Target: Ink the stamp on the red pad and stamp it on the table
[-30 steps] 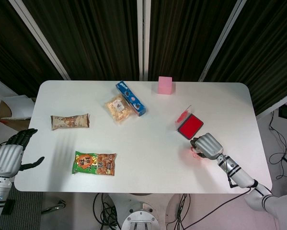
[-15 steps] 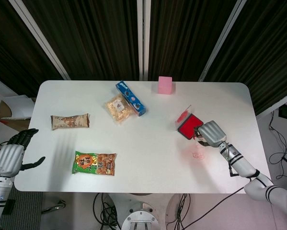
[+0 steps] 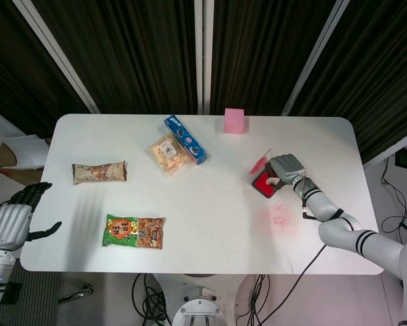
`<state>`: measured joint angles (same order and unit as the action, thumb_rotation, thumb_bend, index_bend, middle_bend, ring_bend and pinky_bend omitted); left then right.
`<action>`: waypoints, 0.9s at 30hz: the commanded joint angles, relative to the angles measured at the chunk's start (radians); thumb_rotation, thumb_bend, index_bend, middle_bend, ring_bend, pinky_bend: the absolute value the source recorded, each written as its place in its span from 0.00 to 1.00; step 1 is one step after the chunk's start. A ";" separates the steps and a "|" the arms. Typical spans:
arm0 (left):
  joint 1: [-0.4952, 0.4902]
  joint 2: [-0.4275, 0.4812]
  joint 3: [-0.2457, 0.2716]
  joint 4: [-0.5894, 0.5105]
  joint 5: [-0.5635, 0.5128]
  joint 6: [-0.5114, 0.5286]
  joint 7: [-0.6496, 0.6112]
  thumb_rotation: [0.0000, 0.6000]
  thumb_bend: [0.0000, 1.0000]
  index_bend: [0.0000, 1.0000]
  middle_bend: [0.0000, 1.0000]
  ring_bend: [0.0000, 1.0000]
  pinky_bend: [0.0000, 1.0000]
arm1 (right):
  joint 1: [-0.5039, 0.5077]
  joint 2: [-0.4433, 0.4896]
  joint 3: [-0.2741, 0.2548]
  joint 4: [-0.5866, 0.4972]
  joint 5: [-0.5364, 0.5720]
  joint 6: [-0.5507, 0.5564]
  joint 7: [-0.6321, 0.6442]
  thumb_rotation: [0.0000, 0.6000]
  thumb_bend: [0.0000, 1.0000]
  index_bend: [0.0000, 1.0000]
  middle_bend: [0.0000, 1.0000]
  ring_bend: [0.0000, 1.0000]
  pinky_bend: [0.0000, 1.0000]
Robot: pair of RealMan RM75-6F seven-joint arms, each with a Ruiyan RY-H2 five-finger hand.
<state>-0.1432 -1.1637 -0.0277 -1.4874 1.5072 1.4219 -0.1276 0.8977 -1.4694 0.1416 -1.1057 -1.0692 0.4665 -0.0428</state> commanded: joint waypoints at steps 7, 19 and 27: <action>-0.004 -0.002 -0.002 0.015 -0.006 -0.009 -0.014 0.81 0.17 0.14 0.13 0.12 0.21 | 0.076 -0.051 -0.029 0.052 0.164 -0.060 -0.093 1.00 0.29 0.66 0.61 0.74 0.94; -0.007 -0.008 -0.003 0.029 -0.009 -0.016 -0.028 0.82 0.17 0.14 0.13 0.12 0.21 | 0.111 -0.093 -0.083 0.108 0.267 -0.069 -0.141 1.00 0.29 0.66 0.61 0.74 0.94; -0.002 -0.005 -0.002 0.031 -0.010 -0.010 -0.031 0.82 0.17 0.14 0.13 0.12 0.21 | 0.121 -0.131 -0.106 0.156 0.294 -0.072 -0.155 1.00 0.30 0.67 0.61 0.74 0.94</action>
<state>-0.1451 -1.1687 -0.0295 -1.4567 1.4969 1.4120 -0.1589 1.0176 -1.5979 0.0376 -0.9522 -0.7761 0.3945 -0.1956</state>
